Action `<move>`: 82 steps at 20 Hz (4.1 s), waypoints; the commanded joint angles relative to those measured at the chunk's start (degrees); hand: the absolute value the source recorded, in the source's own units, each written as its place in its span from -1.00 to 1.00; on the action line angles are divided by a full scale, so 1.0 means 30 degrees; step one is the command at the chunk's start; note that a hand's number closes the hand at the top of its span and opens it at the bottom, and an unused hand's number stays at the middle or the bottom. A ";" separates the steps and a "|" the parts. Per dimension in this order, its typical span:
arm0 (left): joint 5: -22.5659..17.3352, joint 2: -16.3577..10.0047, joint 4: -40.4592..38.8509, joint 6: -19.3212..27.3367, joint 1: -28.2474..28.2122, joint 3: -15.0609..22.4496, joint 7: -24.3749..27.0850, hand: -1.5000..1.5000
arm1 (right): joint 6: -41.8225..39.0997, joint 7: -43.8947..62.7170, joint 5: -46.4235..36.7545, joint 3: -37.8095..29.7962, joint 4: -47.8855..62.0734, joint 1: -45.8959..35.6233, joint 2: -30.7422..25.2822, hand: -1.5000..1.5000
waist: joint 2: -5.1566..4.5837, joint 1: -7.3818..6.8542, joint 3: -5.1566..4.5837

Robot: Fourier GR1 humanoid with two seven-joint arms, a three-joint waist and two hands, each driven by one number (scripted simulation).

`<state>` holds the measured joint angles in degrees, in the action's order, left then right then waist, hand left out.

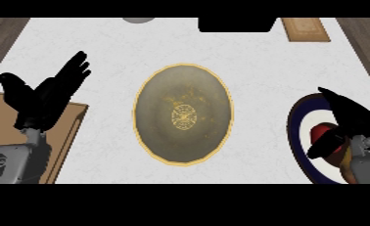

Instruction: Pick the tomato from the plate and place it in the bowl

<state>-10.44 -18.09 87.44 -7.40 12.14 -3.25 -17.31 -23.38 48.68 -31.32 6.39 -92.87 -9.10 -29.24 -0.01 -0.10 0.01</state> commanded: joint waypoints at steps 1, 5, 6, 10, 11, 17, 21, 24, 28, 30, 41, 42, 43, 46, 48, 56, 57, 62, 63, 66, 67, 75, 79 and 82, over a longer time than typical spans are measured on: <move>-0.0026 -0.0065 -0.0951 -0.0770 0.0364 -0.0598 0.0285 0.00 | 0.0266 -0.1250 -0.1323 -0.0218 0.1137 0.0704 0.0293 -1.00 | -0.0004 0.0058 -0.0003; 0.0805 0.0668 -0.0699 -0.0332 -0.0002 -0.0426 0.0690 0.00 | 0.0543 -0.1827 -0.2253 -0.0593 0.3487 -0.0804 0.1282 -1.00 | -0.0009 -0.0018 -0.0002; 0.0526 0.0547 -0.0207 -0.0784 -0.0749 -0.0638 0.0750 0.00 | 0.0529 -0.2426 -0.1961 -0.1152 0.1997 0.1103 0.0819 -1.00 | 0.0012 0.0041 -0.0003; 0.1197 0.0816 -0.1603 -0.0648 0.0569 -0.0824 0.1070 0.00 | 0.0061 -0.2862 -0.2053 -0.1930 0.2220 0.1242 0.1094 -1.00 | 0.0005 0.0102 -0.0005; 0.0555 0.0277 -0.1604 -0.1277 0.0729 -0.1299 0.0504 0.00 | 0.1011 -0.3905 -0.2922 -0.1615 0.5075 -0.0249 0.1410 -1.00 | -0.0015 0.0008 -0.0001; 0.0879 0.0387 -0.1223 -0.1724 -0.0299 -0.1715 0.1151 0.00 | 0.1722 -0.4983 -0.3900 -0.1890 0.6575 -0.0481 0.2160 -1.00 | -0.0015 0.0009 -0.0002; 0.1442 0.1290 -0.0894 -0.1062 -0.0154 -0.1034 0.1050 0.00 | 0.1526 -0.4942 -0.4269 -0.1370 0.2358 0.1377 0.1927 1.00 | 0.0028 0.0158 -0.0009; 0.2004 0.1733 -0.1054 -0.0501 0.0519 -0.0662 0.0593 0.00 | 0.3506 -0.8268 -0.4805 -0.2336 0.7149 0.0111 0.1518 1.00 | -0.0012 0.0049 0.0002; 0.1273 0.1248 -0.0289 -0.1335 -0.0181 -0.1284 0.0013 0.00 | 0.3466 -0.7234 -0.5511 -0.1812 0.5439 0.0770 0.2433 1.00 | 0.0019 0.0040 -0.0003; 0.0754 0.1301 0.1800 -0.0997 -0.0337 -0.1368 -0.1523 0.00 | 0.3494 -0.7859 -0.5354 -0.2088 0.5836 -0.0015 0.2303 1.00 | 0.0029 -0.0049 0.0004; 0.0902 0.0932 0.0547 -0.1793 -0.0303 -0.1772 -0.0457 0.00 | 0.0705 -1.6133 -0.4885 0.0259 0.3377 0.1052 -0.1100 1.00 | 0.0073 0.0047 0.0027; 0.0952 0.0850 0.0054 -0.1805 -0.0112 -0.1938 -0.0125 0.00 | 0.0796 -1.6985 -0.5305 0.1530 0.2805 0.1031 -0.0761 1.00 | 0.0030 0.0027 0.0015; 0.1185 0.1030 0.0027 -0.1497 -0.0274 -0.1901 -0.0056 0.00 | 0.0707 -1.8633 -0.4454 0.0466 0.2155 0.1367 -0.2143 1.00 | 0.0079 0.0312 0.0009; 0.1148 0.1021 0.0217 -0.1693 -0.0537 -0.1878 0.0029 0.00 | 0.1181 -1.9613 -0.4544 0.0409 0.0446 0.2554 -0.2499 1.00 | 0.0078 0.0263 -0.0008; 0.1606 0.1637 0.0590 -0.0938 -0.0258 -0.1321 -0.0731 0.00 | 0.0985 -2.0060 -0.3951 0.0019 -0.1380 0.3585 -0.2679 1.00 | 0.0096 0.0374 -0.0010; 0.1946 0.2065 0.0608 -0.0710 -0.0776 -0.1189 -0.0382 0.00 | -0.2182 -2.0202 -0.0303 -0.4768 -0.8442 0.6499 -0.4944 1.00 | 0.0153 0.0619 -0.0028; 0.1053 0.1110 -0.0228 -0.1614 0.0044 -0.2119 -0.0349 0.00 | -0.2312 -1.9663 -0.0373 -0.5047 -0.9547 0.6556 -0.4795 1.00 | 0.0117 0.0575 -0.0030; 0.1012 0.0950 0.0842 -0.1785 -0.0708 -0.2181 -0.0464 0.00 | -0.5779 -1.6832 0.2966 -0.7840 -1.2762 0.5095 -0.4884 1.00 | 0.0118 0.0246 -0.0032; 0.1748 0.1630 0.0400 -0.1439 -0.0889 -0.1488 0.0111 0.00 | -0.5541 -1.6811 0.2940 -0.8256 -1.3051 0.5210 -0.4422 1.00 | 0.0077 0.0258 -0.0022; 0.1443 0.1490 0.0592 -0.1660 -0.0514 -0.1597 -0.0225 0.00 | -0.7554 -1.4326 0.5345 -0.9249 -1.4836 0.3843 -0.4575 1.00 | 0.0063 0.0168 -0.0029; 0.1201 0.1260 -0.0119 -0.1476 0.0404 -0.2084 -0.0571 0.00 | -0.8455 -1.3063 0.6998 -0.9606 -1.5096 0.2924 -0.4909 1.00 | 0.0053 0.0194 -0.0045; 0.1618 0.1381 -0.1098 -0.1834 0.0164 -0.1889 0.0648 0.00 | -0.5886 -0.3921 1.2954 -0.5351 -1.5933 -0.1082 -0.3527 1.00 | -0.0006 -0.0091 -0.0084; 0.1754 0.1720 0.0471 -0.1583 -0.0504 -0.1414 -0.0022 0.00 | -0.3587 0.0355 1.3321 -0.1948 -1.6786 -0.3774 -0.3181 1.00 | 0.0037 -0.0284 -0.0074; 0.1997 0.1767 -0.0419 -0.1723 -0.0670 -0.1504 0.1115 0.00 | -0.2634 0.1381 1.2481 0.0011 -1.4498 -0.7568 -0.2717 1.00 | -0.0014 -0.0401 -0.0070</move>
<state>-4.66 -12.93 86.44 -12.26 11.38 -7.59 -15.55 -35.25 44.94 6.00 -1.10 -138.77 -21.95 -39.07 0.01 -0.90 -0.23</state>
